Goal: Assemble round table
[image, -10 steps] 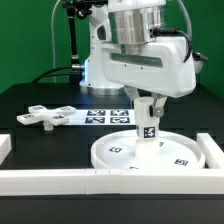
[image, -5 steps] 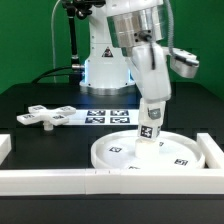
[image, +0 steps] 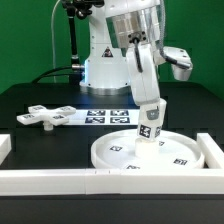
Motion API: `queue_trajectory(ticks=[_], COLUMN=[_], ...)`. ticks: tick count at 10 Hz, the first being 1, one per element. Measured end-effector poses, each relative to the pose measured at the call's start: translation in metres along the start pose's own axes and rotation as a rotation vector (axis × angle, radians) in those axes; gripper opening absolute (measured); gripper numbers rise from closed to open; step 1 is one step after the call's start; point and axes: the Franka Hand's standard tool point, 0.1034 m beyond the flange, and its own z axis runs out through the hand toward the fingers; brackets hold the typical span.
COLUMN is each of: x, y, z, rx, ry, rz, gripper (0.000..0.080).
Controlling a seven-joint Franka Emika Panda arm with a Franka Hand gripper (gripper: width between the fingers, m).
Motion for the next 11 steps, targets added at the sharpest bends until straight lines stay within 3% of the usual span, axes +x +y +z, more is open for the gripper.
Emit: queue_trajectory(ticks=[1,2,3,7,11], x=[-0.003,-0.005,-0.005,-0.005,0.008], y=[0.000,-0.003,-0.003,-0.002,-0.003], z=[-0.002,-0.005,-0.005,-0.004,-0.006], rx=[-0.022,-0.024,-0.024,-0.023,-0.055], ry=[-0.009,-0.012,-0.011,-0.017,0.024], rz=[-0.069,-0.172,-0.302,-0.616,-1.102], gripper=[0.0503,0.0618,0.0643,0.0649,0.0649])
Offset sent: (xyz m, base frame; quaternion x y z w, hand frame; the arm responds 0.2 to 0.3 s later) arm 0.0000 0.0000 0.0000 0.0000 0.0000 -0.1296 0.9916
